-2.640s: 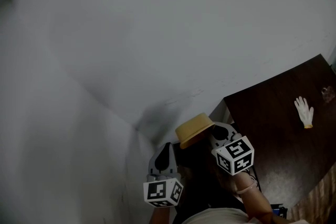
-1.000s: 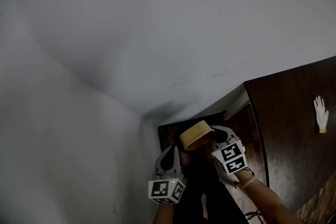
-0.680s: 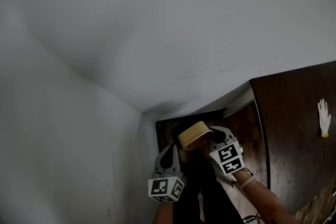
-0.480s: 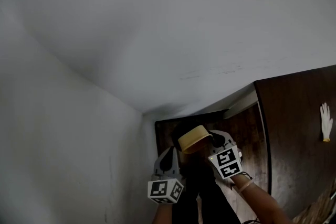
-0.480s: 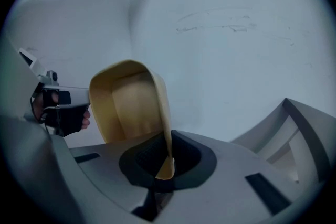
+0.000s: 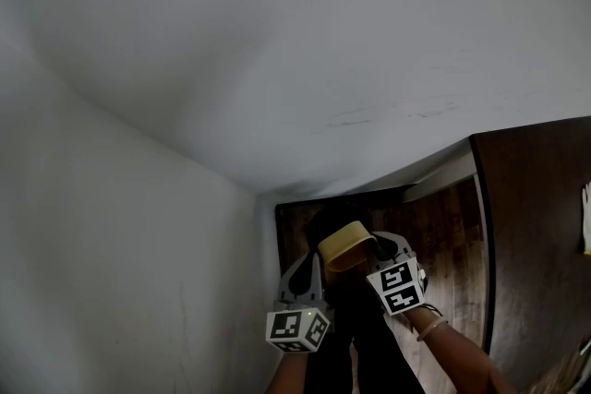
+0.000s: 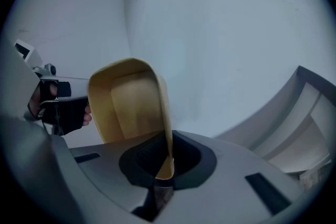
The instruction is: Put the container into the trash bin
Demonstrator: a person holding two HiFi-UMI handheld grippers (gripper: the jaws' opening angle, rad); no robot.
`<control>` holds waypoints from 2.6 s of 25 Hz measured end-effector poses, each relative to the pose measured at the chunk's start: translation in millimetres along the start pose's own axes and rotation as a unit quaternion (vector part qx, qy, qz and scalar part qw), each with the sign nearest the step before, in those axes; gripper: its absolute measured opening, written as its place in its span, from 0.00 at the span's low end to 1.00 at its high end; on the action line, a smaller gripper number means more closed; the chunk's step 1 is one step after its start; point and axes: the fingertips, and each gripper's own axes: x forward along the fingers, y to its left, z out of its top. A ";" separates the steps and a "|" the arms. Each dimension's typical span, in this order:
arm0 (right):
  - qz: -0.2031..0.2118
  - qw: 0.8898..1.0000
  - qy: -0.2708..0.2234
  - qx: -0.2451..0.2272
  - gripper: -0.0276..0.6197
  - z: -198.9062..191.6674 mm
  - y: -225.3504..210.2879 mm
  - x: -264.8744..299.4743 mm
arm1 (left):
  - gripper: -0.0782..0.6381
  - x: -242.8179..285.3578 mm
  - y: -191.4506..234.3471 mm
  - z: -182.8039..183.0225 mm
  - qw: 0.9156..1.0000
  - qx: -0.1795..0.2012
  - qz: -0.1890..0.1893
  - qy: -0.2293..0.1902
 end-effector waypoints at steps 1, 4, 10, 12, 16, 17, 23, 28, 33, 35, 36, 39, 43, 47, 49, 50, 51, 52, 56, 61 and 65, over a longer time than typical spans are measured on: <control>0.001 1.000 0.004 0.002 0.07 -5.4 -0.2 5.4 | 0.14 1.7 3.6 -5.2 1.000 -0.001 0.002 0.003; 0.003 1.000 0.016 0.006 0.07 -22.0 -1.3 21.5 | 0.14 5.5 14.8 -20.4 1.000 -0.006 0.007 0.011; 0.003 0.999 0.036 0.001 0.07 -52.1 -2.6 47.4 | 0.14 7.8 33.6 -40.9 1.000 -0.008 0.019 0.018; 0.004 0.999 0.039 0.007 0.07 -60.1 -0.8 55.1 | 0.14 8.9 39.4 -47.7 1.000 -0.006 0.019 0.021; 0.008 0.999 0.041 0.025 0.07 -73.6 2.7 70.9 | 0.14 13.6 52.0 -57.5 0.999 -0.008 0.027 0.022; 0.007 0.999 0.044 0.028 0.07 -77.3 2.9 75.2 | 0.14 14.7 54.6 -59.2 0.999 -0.009 0.029 0.022; -0.008 0.997 0.061 0.050 0.07 -99.0 -1.4 100.2 | 0.14 19.7 62.1 -71.6 0.999 -0.010 0.026 0.027; -0.015 0.996 0.075 0.055 0.08 -113.9 -6.4 118.5 | 0.14 25.0 70.8 -80.9 0.999 -0.017 0.032 0.025; -0.019 0.994 0.092 0.054 0.08 -127.6 -10.2 131.5 | 0.14 23.6 75.6 -93.0 0.998 -0.024 0.037 0.033; -0.018 0.994 0.094 0.058 0.09 -130.4 -11.4 137.5 | 0.14 24.1 77.1 -95.1 0.998 -0.025 0.038 0.033; -0.017 0.993 0.096 0.063 0.09 -132.1 -11.4 140.4 | 0.14 24.3 77.9 -96.0 0.998 -0.026 0.039 0.032; -0.011 0.992 0.103 0.074 0.12 -137.7 -9.4 148.3 | 0.14 24.2 80.8 -100.1 0.998 -0.030 0.042 0.032; -0.006 0.991 0.115 0.067 0.14 -145.7 -7.4 157.0 | 0.14 25.6 83.9 -104.5 0.998 -0.032 0.043 0.036; -0.001 0.990 0.122 0.067 0.17 -150.4 -4.4 162.7 | 0.14 27.4 85.3 -103.4 0.998 -0.035 0.045 0.039; 0.000 0.990 0.126 0.066 0.18 -152.5 -3.9 164.9 | 0.14 28.8 85.8 -101.7 0.997 -0.036 0.046 0.040; 0.001 0.989 0.129 0.066 0.19 -154.0 -3.4 165.8 | 0.14 29.5 86.1 -101.0 0.998 -0.036 0.046 0.039; 0.002 0.989 0.132 0.067 0.20 -155.4 -2.7 166.5 | 0.14 30.3 86.5 -100.6 0.998 -0.035 0.045 0.039; 0.004 0.989 0.133 0.067 0.21 -156.4 -2.1 167.3 | 0.14 31.1 87.0 -100.6 0.998 -0.034 0.044 0.038; 0.009 0.988 0.138 0.065 0.25 -158.9 -1.0 169.9 | 0.14 34.3 88.5 -99.9 0.998 -0.031 0.043 0.039; 0.012 0.989 0.134 0.062 0.28 -156.1 -1.0 170.9 | 0.14 37.9 89.2 -98.4 0.998 -0.028 0.041 0.040; 0.012 0.990 0.127 0.062 0.28 -151.2 -1.2 169.0 | 0.14 39.9 87.8 -95.9 0.998 -0.025 0.037 0.039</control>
